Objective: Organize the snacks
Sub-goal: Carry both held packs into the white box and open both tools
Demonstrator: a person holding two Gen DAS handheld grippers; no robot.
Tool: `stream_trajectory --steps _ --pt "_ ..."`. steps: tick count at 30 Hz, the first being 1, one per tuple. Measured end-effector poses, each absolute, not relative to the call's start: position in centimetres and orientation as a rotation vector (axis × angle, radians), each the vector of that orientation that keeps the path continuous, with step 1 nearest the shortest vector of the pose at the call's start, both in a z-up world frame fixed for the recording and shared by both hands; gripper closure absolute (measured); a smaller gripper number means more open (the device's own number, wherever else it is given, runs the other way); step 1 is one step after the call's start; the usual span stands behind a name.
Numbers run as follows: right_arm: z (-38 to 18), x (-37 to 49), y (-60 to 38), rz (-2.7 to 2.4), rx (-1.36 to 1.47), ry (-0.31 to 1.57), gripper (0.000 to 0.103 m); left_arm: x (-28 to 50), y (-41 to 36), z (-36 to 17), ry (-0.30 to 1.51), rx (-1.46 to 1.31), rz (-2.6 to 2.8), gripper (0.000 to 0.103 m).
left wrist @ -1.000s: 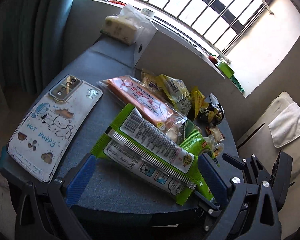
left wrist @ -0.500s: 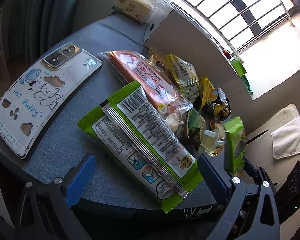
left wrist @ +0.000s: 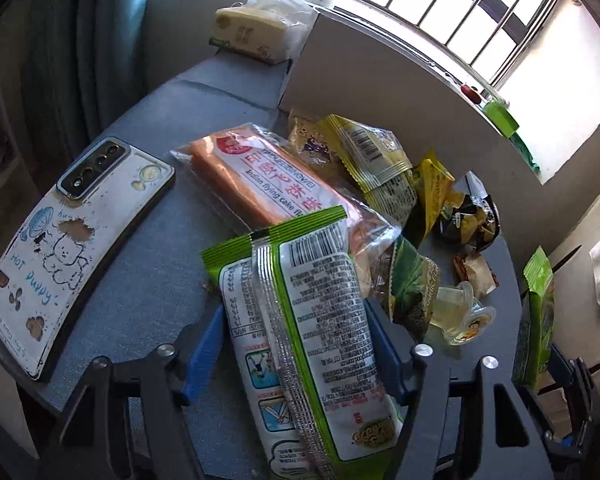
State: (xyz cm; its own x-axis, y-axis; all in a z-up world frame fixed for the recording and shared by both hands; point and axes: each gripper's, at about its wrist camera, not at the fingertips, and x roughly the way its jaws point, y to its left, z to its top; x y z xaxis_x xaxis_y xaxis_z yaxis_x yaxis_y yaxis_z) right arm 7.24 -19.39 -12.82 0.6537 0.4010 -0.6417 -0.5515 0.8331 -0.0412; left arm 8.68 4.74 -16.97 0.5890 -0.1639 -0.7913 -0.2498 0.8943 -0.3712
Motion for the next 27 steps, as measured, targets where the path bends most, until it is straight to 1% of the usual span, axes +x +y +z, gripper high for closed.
stream_trajectory --steps 1,8,13,20,25,27 --pt "-12.8 7.3 -19.5 0.544 -0.237 0.665 0.035 8.5 4.9 -16.8 0.94 -0.48 0.045 0.039" --pt "-12.5 7.7 -20.3 0.567 -0.155 0.663 0.035 7.0 5.1 -13.8 0.827 -0.388 0.026 0.04" --pt "-11.5 9.2 -21.5 0.591 -0.034 0.662 0.035 7.5 4.9 -10.9 0.738 -0.313 0.007 0.04" --pt "-8.2 13.7 -22.8 0.588 0.101 0.61 0.035 11.2 4.3 -6.3 0.629 -0.21 -0.034 0.04" --pt "-5.0 18.6 -22.1 0.581 0.128 0.561 0.035 16.2 3.1 -2.2 0.543 -0.13 -0.07 0.04" --pt "-4.0 21.0 -21.9 0.569 0.162 0.571 0.035 18.6 2.7 -0.7 0.524 -0.114 -0.091 0.04"
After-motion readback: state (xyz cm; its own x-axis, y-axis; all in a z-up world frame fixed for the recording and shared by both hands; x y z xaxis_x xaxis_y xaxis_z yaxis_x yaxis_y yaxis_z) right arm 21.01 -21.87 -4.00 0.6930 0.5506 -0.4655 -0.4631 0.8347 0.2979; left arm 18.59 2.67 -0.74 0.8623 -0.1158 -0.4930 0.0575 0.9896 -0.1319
